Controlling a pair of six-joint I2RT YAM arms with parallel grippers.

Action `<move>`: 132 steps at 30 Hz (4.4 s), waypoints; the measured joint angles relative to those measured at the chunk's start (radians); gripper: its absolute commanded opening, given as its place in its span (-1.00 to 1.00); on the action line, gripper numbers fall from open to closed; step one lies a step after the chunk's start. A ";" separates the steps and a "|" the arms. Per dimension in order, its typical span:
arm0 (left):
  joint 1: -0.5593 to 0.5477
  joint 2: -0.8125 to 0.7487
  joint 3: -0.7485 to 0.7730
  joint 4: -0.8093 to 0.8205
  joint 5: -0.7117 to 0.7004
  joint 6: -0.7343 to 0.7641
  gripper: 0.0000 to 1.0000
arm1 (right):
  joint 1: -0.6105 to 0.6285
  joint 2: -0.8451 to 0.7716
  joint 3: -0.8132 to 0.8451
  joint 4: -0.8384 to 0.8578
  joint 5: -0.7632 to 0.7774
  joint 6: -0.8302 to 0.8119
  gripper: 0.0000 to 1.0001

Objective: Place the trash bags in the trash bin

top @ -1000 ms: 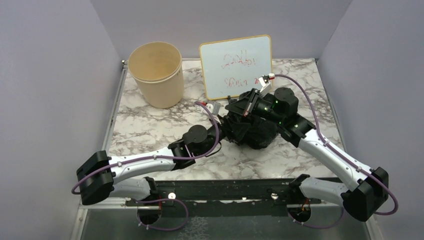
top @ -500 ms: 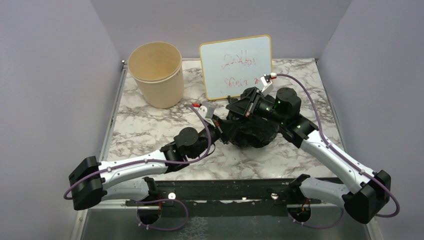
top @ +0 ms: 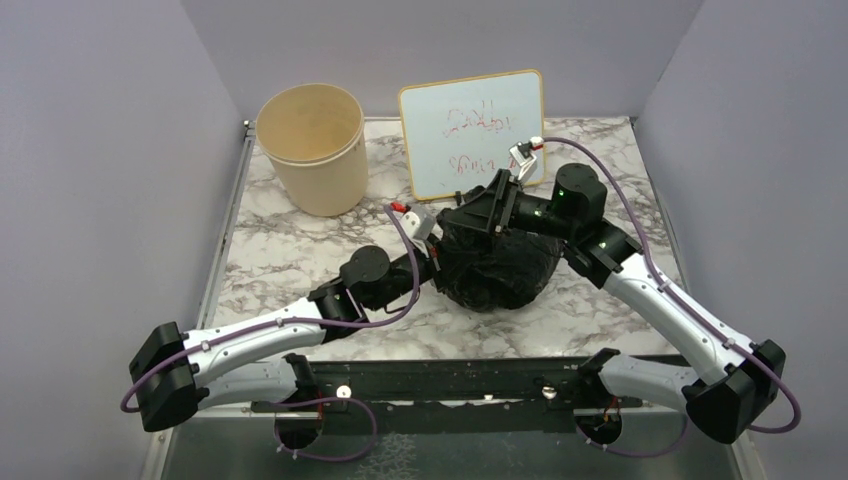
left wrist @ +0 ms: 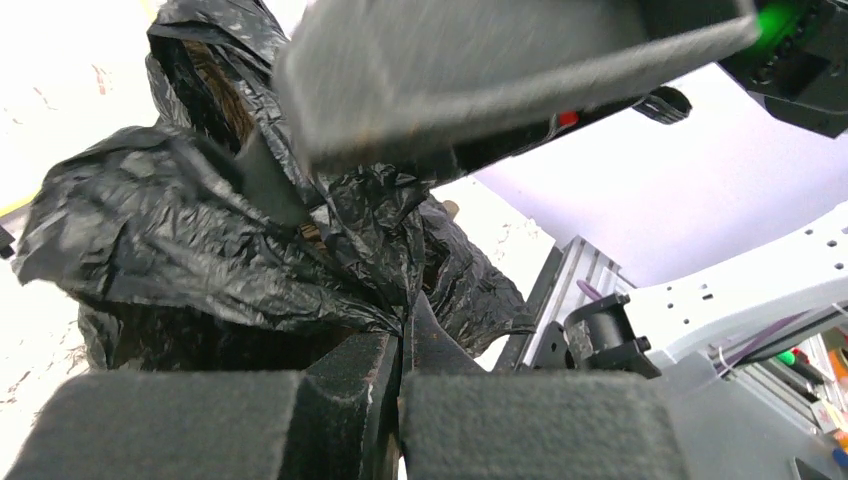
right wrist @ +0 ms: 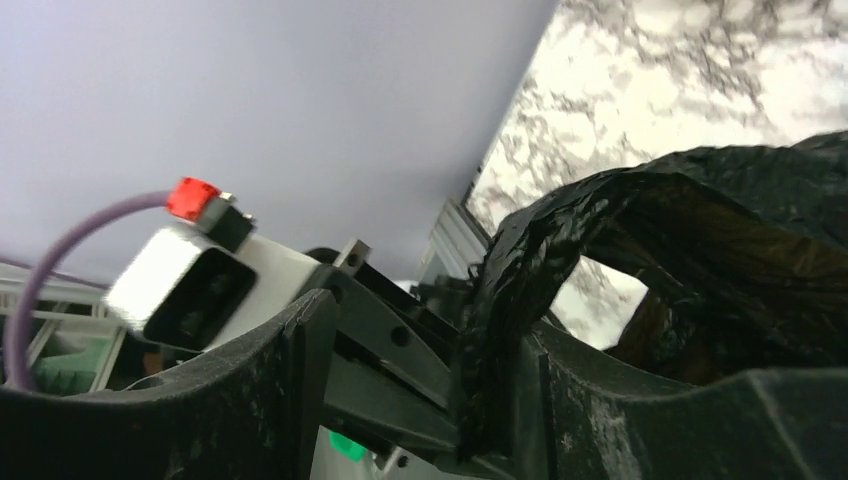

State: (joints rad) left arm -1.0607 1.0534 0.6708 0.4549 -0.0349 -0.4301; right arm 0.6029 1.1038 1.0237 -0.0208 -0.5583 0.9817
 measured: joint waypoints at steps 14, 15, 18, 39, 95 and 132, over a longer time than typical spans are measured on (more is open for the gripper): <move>0.002 -0.031 0.024 -0.072 0.067 0.054 -1.00 | 0.000 0.024 0.028 -0.211 -0.110 -0.074 0.06; 0.002 -0.031 0.029 -0.079 0.074 0.059 -1.00 | 0.000 0.026 0.027 -0.197 -0.125 -0.064 -0.03; 0.002 -0.031 0.040 -0.092 0.097 0.072 -1.00 | 0.000 0.037 0.020 -0.148 -0.163 -0.032 -0.39; 0.014 -0.064 0.125 -0.350 -0.027 0.122 0.98 | 0.000 -0.022 0.023 -0.213 0.285 -0.131 -0.99; 1.283 0.513 0.864 -0.974 0.077 0.055 0.42 | 0.000 -0.193 0.200 -0.341 0.795 -0.619 -0.98; 1.283 0.335 0.835 -1.121 0.469 0.259 -1.00 | 0.000 -0.288 0.150 -0.314 0.846 -0.588 -0.99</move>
State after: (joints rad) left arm 0.2218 1.3880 1.5059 -0.6662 0.4339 -0.1707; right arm 0.6033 0.8154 1.1732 -0.3351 0.2874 0.3939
